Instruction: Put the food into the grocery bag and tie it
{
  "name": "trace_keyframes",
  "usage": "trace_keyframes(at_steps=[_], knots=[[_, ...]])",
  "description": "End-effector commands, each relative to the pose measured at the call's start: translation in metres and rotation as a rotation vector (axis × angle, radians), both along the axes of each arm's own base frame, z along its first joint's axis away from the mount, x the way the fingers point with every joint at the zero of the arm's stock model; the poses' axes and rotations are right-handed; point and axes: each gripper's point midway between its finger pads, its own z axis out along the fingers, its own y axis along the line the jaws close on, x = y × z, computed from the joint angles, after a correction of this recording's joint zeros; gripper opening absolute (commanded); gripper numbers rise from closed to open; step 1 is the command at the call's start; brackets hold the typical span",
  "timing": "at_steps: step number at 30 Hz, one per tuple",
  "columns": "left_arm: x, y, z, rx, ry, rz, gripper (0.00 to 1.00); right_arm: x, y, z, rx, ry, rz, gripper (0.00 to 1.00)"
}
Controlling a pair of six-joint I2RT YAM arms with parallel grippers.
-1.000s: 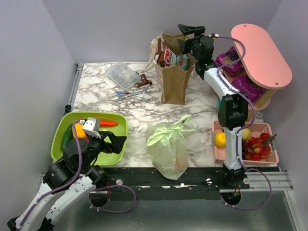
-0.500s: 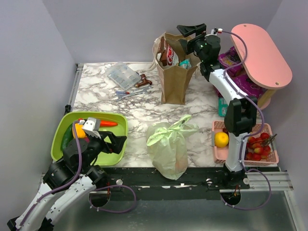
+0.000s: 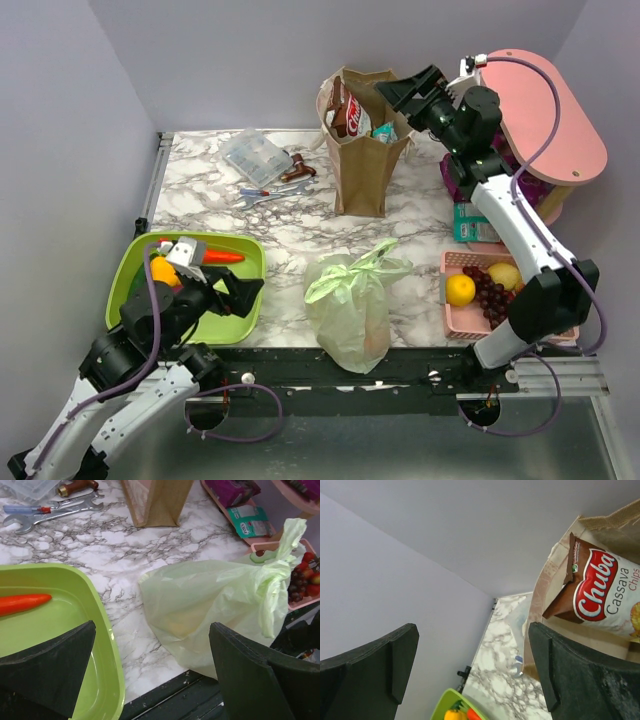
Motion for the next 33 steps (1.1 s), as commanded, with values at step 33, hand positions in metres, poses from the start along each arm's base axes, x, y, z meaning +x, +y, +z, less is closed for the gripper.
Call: trace_keyframes(at_steps=[33], knots=[[0.009, -0.170, 0.070, 0.365, 0.036, -0.611, 0.99, -0.158, -0.107, -0.066, -0.502, 0.116, -0.254, 1.00]])
